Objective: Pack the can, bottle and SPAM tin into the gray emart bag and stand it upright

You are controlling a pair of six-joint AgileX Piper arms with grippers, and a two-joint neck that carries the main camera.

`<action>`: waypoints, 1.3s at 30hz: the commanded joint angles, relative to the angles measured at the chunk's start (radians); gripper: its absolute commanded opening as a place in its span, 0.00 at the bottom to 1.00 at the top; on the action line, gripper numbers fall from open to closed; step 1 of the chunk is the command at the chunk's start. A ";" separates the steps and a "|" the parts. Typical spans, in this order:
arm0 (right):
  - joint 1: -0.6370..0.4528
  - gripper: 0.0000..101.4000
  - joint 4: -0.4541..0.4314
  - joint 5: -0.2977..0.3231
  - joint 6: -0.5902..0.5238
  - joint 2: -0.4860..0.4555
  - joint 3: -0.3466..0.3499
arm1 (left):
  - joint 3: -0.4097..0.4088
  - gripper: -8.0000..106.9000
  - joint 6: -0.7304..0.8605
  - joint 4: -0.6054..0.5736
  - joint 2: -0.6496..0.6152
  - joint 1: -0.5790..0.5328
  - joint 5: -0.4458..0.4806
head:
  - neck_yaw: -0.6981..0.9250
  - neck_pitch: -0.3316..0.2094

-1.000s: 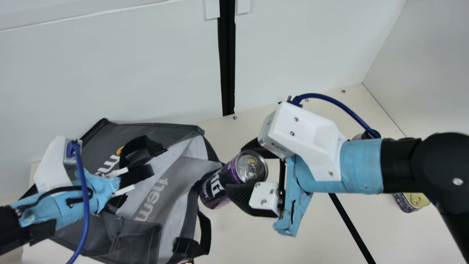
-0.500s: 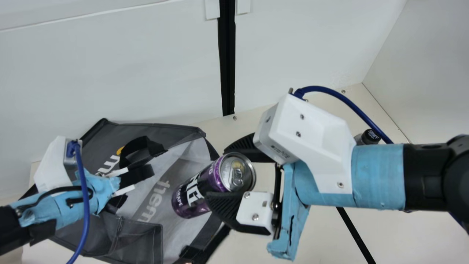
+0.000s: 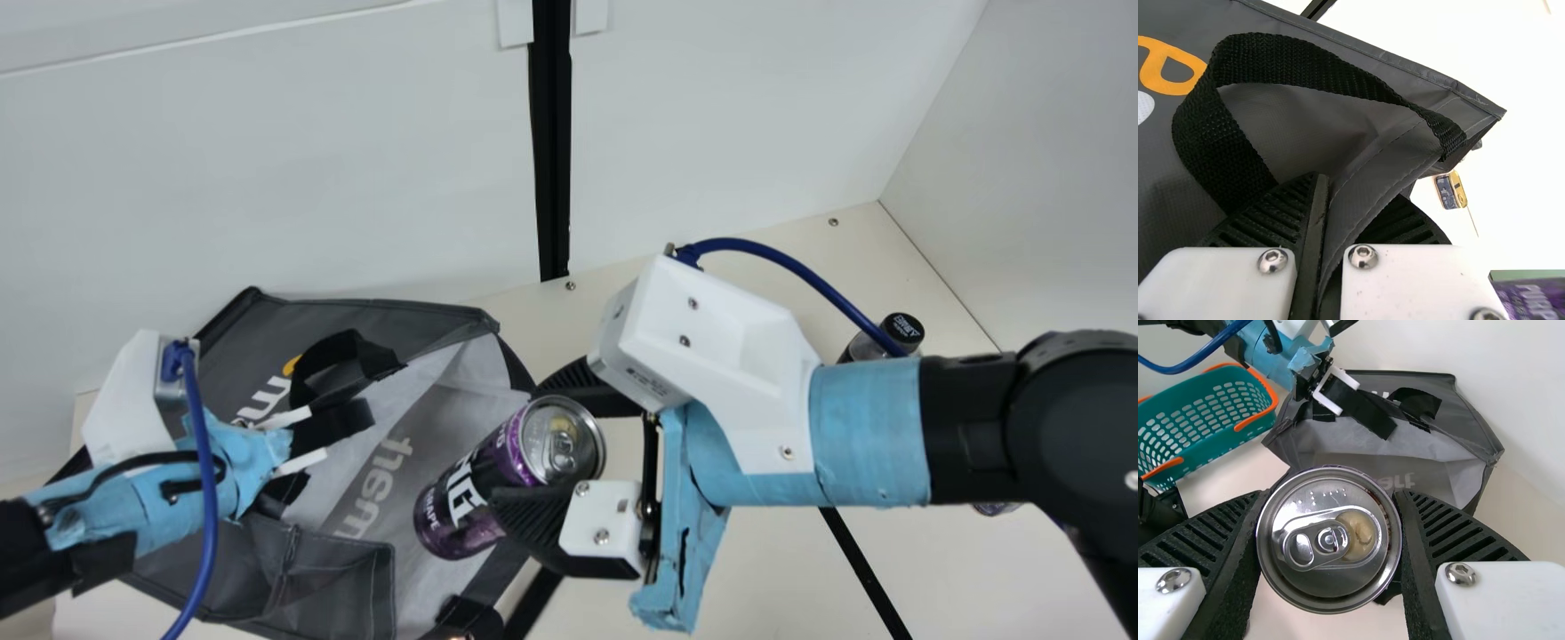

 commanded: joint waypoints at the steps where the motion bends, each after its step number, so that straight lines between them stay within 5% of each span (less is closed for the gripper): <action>1: -0.007 0.00 0.008 0.000 -0.011 0.006 0.007 | 0.000 0.00 0.000 0.000 0.000 0.000 0.000 | -0.002 -0.021; 39: -0.060 0.00 0.080 0.000 -0.139 0.178 0.082 | 0.000 0.00 0.000 0.000 0.000 0.000 0.000 | -0.002 -0.021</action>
